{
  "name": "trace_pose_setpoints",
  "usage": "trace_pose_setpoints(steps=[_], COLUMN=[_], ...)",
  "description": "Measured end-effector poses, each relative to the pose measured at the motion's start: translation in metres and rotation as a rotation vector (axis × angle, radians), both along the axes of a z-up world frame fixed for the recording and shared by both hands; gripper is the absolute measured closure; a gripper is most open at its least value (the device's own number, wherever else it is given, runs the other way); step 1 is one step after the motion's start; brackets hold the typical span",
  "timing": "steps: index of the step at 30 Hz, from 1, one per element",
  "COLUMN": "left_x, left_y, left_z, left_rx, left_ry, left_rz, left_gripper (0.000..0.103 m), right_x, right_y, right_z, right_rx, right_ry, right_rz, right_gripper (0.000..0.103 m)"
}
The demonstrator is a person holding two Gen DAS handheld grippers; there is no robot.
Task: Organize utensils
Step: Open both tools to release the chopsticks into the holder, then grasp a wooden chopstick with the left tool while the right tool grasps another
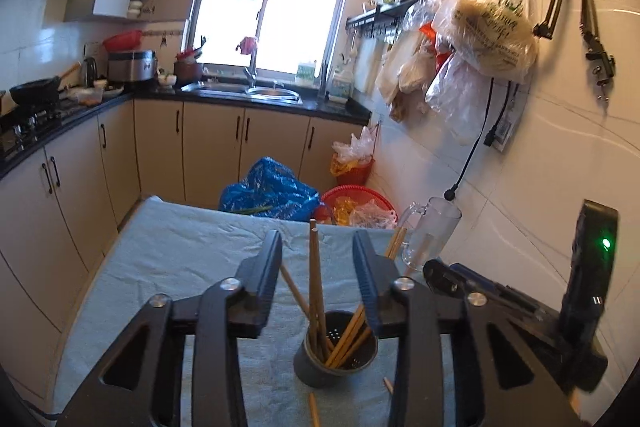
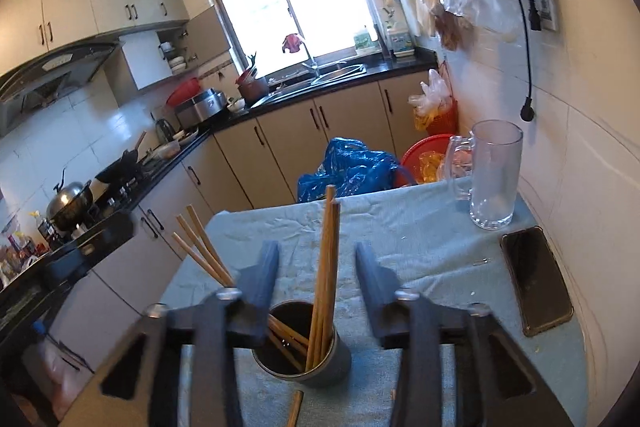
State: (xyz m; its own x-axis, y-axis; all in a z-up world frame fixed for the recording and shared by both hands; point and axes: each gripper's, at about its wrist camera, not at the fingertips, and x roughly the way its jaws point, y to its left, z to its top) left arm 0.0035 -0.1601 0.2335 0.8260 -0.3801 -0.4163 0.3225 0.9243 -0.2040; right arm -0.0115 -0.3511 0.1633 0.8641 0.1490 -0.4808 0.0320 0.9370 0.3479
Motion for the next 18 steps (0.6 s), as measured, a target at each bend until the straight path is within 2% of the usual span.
trace_pose_setpoints(steps=[5, 12, 15, 18], left_x=[-0.043, -0.105, -0.124, -0.133], left_y=[0.029, 0.067, 0.075, 0.078], left_z=[0.008, -0.004, -0.020, -0.047], left_rx=[-0.015, -0.003, 0.035, 0.056], left_ry=[-0.042, -0.059, -0.043, 0.018], left_rz=[0.014, 0.031, 0.021, -0.018], left_gripper=[0.051, 0.040, 0.040, 0.040], right_x=[-0.023, -0.076, -0.103, -0.130], right_y=[-0.004, 0.002, 0.006, 0.008], right_z=[0.012, 0.018, 0.007, -0.021], right_rx=[0.001, -0.066, -0.112, -0.159], right_ry=[-0.006, 0.025, 0.061, 0.118], right_rz=[0.000, 0.029, 0.051, 0.055], right_gripper=[0.049, 0.034, 0.030, 0.029])
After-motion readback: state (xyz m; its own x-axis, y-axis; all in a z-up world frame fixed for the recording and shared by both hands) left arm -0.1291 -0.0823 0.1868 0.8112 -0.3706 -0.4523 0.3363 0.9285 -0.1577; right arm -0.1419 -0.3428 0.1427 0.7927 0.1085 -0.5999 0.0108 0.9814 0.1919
